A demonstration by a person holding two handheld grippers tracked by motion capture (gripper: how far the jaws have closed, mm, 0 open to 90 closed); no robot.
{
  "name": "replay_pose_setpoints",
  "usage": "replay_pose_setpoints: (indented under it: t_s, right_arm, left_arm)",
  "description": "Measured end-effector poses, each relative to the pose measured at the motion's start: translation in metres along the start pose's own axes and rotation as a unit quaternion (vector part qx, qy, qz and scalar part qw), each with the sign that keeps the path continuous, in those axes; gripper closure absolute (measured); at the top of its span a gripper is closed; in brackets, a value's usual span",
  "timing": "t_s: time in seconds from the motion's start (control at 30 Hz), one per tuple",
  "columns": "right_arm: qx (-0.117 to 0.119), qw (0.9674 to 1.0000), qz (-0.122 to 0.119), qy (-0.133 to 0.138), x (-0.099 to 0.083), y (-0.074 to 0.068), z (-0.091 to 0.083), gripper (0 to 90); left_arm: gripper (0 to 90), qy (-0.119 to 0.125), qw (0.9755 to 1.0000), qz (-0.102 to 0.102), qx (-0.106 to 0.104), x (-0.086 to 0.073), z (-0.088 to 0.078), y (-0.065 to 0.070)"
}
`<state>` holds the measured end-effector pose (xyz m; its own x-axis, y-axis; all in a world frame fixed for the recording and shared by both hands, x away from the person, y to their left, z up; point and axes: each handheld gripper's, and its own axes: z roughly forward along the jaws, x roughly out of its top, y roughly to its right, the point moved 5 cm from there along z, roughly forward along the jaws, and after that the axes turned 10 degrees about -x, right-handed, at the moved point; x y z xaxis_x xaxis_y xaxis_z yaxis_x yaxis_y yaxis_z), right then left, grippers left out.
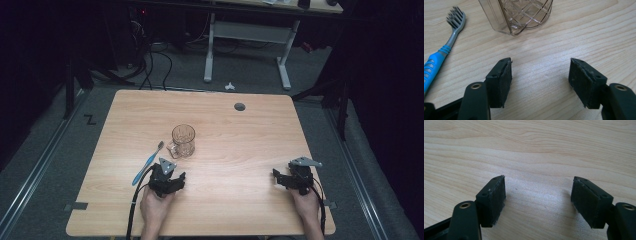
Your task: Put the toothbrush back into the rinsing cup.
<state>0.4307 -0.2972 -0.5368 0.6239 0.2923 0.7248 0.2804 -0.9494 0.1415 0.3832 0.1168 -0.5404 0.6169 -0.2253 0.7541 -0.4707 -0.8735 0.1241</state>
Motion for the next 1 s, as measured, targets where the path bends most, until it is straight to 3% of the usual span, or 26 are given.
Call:
replay_pose_setpoints:
  t_s: [1.0]
  right_arm:
    - [0.001, 1.0000, 0.000, -0.001, 0.0001, 0.0001, 0.0000, 28.3]
  left_arm:
    - [31.7, -0.006, 1.0000, -0.004, -0.005, 0.0000, -0.0005, 0.0017]
